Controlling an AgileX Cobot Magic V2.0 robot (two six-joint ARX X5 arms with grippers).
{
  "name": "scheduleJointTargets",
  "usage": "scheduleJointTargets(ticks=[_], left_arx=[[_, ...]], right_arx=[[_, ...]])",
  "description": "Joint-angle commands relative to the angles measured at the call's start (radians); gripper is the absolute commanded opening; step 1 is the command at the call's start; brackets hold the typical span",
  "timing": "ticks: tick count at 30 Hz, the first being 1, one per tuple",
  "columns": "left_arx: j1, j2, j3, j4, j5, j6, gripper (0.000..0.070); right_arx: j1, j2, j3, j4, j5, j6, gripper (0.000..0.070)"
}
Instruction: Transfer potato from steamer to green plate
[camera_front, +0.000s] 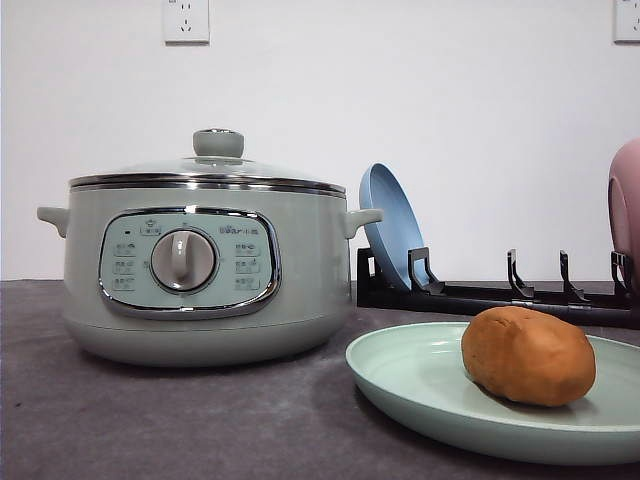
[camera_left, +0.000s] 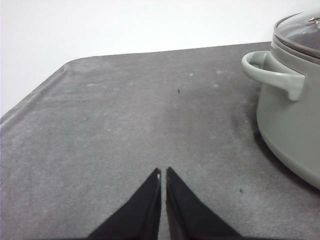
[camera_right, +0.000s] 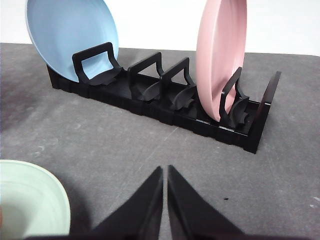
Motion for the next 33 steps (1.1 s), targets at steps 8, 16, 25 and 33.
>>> scheduleJointTargets(ticks=[8, 16, 25, 33], left_arx=[[0.003, -0.002, -0.020, -0.007, -0.002, 0.005, 0.0011], [0.003, -0.002, -0.020, -0.007, -0.002, 0.005, 0.0011], [0.003, -0.002, -0.020, -0.007, -0.002, 0.005, 0.0011], [0.003, -0.002, -0.020, -0.007, -0.002, 0.005, 0.0011]], right_arx=[[0.000, -0.002, -0.004, 0.007, 0.000, -0.002, 0.0001], [0.000, -0.002, -0.004, 0.007, 0.000, -0.003, 0.0001], [0.000, -0.002, -0.004, 0.007, 0.000, -0.003, 0.0001], [0.000, -0.002, -0.004, 0.007, 0.000, -0.003, 0.0001]])
